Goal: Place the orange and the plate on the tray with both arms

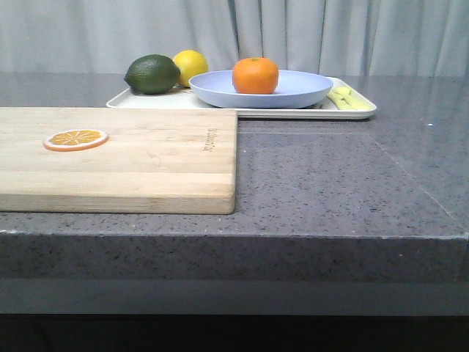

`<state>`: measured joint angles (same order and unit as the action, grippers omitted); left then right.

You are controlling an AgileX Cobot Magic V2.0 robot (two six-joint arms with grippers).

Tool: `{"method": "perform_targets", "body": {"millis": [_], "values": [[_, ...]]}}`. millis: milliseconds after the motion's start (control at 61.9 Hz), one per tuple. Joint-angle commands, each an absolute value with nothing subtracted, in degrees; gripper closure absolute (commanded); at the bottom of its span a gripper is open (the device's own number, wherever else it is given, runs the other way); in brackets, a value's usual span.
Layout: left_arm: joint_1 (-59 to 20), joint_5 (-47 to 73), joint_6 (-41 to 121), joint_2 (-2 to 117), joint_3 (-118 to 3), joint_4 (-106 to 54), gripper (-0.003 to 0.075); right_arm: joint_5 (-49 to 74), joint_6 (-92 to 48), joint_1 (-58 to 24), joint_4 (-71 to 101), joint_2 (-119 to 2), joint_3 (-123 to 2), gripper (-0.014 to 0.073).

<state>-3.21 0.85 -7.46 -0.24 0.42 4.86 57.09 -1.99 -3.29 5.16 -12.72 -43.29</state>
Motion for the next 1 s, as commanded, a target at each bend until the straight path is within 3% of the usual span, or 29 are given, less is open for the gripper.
{"method": "perform_targets", "body": {"millis": [0, 162, 986], "values": [[-3.14, -2.97, -6.95, -1.4, 1.99, 4.19, 0.074, 52.91, -1.94, -3.18, 4.57, -13.5, -44.65, 0.0661], [-3.14, -2.83, 0.59, -1.4, 1.99, -3.0, 0.074, 52.91, -1.94, -3.18, 4.57, -13.5, -44.65, 0.0661], [-3.34, -2.74, -5.92, -1.29, 1.99, 3.0, 0.074, 52.91, -1.94, -3.18, 4.57, -13.5, -44.65, 0.0661]]}}
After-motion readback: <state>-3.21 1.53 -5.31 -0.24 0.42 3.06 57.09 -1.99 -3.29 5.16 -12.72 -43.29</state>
